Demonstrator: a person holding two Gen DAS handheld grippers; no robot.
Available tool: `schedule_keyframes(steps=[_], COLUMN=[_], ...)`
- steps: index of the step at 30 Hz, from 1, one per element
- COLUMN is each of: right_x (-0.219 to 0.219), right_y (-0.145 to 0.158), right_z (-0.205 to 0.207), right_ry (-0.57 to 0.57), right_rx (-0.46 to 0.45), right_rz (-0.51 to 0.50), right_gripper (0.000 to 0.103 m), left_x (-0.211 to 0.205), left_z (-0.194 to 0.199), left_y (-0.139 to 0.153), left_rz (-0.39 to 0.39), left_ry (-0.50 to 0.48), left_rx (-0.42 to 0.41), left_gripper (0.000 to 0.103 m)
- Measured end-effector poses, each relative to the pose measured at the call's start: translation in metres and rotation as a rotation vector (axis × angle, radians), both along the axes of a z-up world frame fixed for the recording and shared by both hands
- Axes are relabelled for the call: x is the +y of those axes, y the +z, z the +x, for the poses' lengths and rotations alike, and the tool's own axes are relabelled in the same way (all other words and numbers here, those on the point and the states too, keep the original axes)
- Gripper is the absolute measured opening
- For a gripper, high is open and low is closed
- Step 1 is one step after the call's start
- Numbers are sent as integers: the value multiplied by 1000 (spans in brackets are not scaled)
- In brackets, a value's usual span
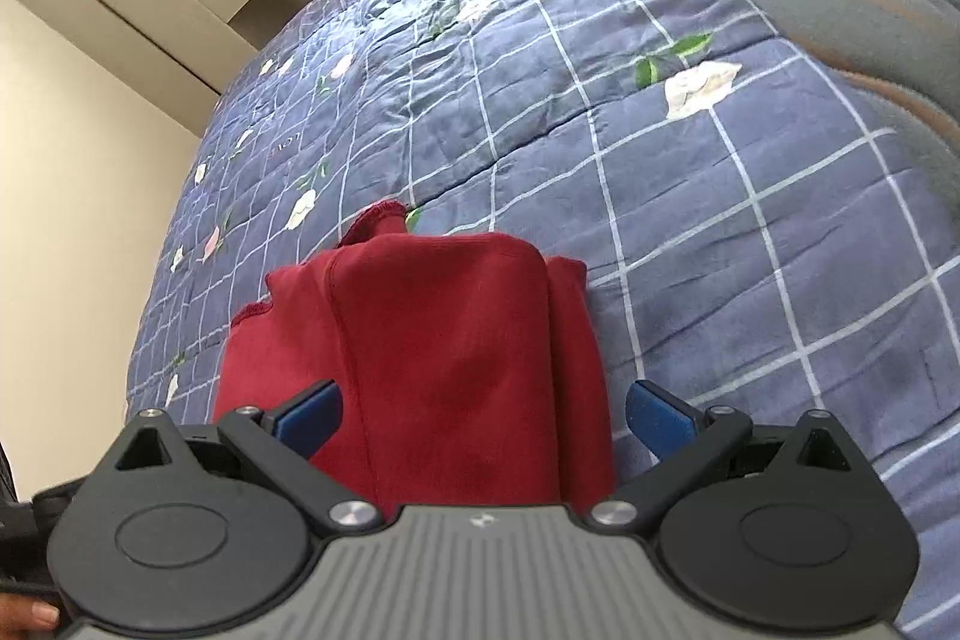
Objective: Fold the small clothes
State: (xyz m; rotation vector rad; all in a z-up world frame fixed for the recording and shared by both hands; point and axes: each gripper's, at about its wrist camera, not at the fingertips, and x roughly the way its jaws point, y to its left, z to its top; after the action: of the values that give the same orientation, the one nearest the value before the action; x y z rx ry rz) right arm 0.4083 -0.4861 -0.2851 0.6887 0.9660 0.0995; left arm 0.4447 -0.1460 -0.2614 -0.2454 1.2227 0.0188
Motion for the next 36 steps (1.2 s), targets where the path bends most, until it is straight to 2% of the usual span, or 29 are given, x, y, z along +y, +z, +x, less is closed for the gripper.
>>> schedule_keyframes(steps=[3,6,10,17,20,24,30,36], right_x=[-6,-9,-15,-28,-25,-13,5,10], right_y=[-16,-32,-44,-54,-52,-44,-31,-26], right_z=[2,0,-7,-10,-7,-5,-8,-10], right_ry=[-67,-121,-152,-136,-135,-121,-102,-92], right_rx=[45,89,53,28,34,37,45,40], right_rz=[120,189,240,295,281,212,54,41], right_gripper=[103,103,103,103,103,103,86,65], left_x=[-2,-1,1,-2,-4,-6,-6,-7], left_z=[3,5,4,7,9,11,16,17], left_y=[-4,-10,-18,-24,-27,-28,-28,-28], left_rz=[1,-8,-31,-54,-63,-66,-74,-73], left_ry=[1,12,30,31,19,11,-9,-28], left_rx=[-1,10,20,33,39,48,62,62], left_gripper=[102,103,103,103,103,103,103,103])
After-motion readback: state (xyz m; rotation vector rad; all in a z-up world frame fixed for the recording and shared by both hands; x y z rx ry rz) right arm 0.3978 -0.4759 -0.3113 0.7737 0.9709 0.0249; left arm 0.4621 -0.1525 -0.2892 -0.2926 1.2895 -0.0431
